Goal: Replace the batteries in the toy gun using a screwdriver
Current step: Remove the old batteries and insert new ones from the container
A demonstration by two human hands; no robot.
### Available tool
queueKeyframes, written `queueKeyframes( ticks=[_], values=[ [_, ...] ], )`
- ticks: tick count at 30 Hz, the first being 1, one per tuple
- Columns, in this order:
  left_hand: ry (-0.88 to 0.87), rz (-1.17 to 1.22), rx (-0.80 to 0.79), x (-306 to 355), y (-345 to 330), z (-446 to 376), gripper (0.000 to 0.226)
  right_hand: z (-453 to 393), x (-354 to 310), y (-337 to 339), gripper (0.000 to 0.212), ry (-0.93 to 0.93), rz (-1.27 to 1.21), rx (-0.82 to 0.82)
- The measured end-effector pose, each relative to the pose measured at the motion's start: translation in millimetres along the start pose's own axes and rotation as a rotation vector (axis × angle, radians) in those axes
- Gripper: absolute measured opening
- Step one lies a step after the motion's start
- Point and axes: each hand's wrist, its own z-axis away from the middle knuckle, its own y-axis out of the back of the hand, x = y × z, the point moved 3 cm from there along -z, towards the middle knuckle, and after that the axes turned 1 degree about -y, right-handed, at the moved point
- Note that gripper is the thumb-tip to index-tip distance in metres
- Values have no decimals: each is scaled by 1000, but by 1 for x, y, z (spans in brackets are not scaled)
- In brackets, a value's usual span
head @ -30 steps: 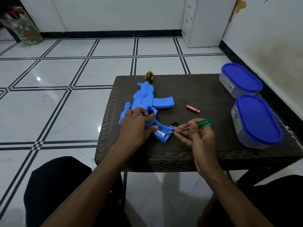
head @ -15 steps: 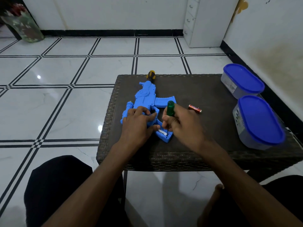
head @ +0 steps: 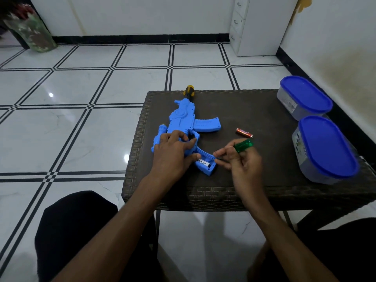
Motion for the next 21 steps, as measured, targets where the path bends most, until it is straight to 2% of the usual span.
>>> queueKeyframes(
  ticks=[2, 5, 7, 10, 12, 15, 19, 21],
  values=[
    [-8, -5, 1, 0, 0, 0, 54, -5, -9, 2, 15, 67, 71, -18],
    [-13, 20, -11, -2, -1, 0, 54, -19, -33, 8, 17, 214, 381, -131],
    [-26, 52, -30, -4, -1, -1, 54, -31, -47, 9, 16, 238, 633, -285],
    [-75, 51, -72, -10, 1, -2, 56, -44, -50, 2, 22, 234, 941, -609],
    [-102, 47, -95, -13, 1, -2, 59, -48, -42, -5, 27, 248, 1057, -770],
    [-102, 29, -88, -13, 0, -2, 60, -52, -31, -13, 29, 259, 1067, -874],
    [-100, 5, -80, -12, 0, -2, 60, -63, -26, -18, 40, 204, 948, -908],
    [-101, -3, -77, -11, 0, -3, 60, -67, -26, -20, 37, 195, 914, -910]
  ],
)
